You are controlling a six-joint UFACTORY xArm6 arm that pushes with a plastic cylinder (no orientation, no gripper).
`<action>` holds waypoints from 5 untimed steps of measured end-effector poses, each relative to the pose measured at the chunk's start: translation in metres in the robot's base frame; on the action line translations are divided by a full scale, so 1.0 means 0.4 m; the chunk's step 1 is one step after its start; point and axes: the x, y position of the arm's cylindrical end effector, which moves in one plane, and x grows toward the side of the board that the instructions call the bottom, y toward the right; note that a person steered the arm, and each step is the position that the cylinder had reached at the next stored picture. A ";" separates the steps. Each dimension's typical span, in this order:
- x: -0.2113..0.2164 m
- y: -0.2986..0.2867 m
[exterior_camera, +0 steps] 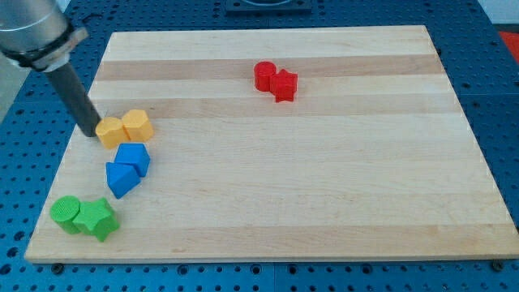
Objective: Push the yellow hexagon towards the center of the board
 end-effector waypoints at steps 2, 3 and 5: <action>0.000 0.155; 0.000 0.231; -0.004 0.371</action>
